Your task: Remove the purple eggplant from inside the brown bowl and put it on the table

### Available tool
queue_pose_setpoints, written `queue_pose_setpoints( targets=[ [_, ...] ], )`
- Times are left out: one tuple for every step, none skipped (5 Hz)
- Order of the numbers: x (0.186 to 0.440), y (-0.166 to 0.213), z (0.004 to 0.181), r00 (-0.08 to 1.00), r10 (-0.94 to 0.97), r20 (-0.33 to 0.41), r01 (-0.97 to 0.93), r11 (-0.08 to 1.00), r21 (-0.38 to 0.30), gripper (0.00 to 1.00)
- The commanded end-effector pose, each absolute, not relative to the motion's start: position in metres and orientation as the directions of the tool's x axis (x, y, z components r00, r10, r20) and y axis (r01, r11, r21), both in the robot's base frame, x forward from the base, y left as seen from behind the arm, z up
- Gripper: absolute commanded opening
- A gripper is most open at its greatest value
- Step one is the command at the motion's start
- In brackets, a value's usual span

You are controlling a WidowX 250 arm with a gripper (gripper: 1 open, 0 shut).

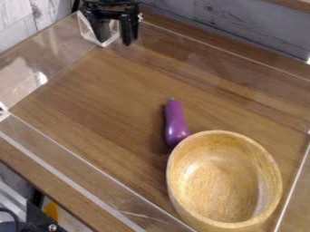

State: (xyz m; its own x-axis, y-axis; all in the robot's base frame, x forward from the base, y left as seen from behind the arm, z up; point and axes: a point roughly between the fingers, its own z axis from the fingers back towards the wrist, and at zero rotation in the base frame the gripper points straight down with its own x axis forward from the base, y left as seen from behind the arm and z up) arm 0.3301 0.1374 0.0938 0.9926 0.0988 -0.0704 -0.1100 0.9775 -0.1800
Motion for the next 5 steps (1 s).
queue_pose_setpoints(
  targets=[
    [0.335, 0.128, 0.117, 0.998, 0.059, 0.0, -0.058, 0.987, -0.152, 1.0],
    [0.337, 0.12, 0.112, 1.0, 0.031, -0.004, -0.032, 0.988, -0.151, 1.0],
    [0.343, 0.105, 0.118, 0.999, 0.039, -0.001, -0.038, 0.988, -0.147, 0.0],
    [0.351, 0.098, 0.121, 0.999, 0.048, -0.009, -0.049, 0.989, -0.139, 0.0],
    [0.353, 0.105, 0.104, 0.999, 0.026, -0.029, -0.029, 0.99, -0.137, 0.0]
  ],
)
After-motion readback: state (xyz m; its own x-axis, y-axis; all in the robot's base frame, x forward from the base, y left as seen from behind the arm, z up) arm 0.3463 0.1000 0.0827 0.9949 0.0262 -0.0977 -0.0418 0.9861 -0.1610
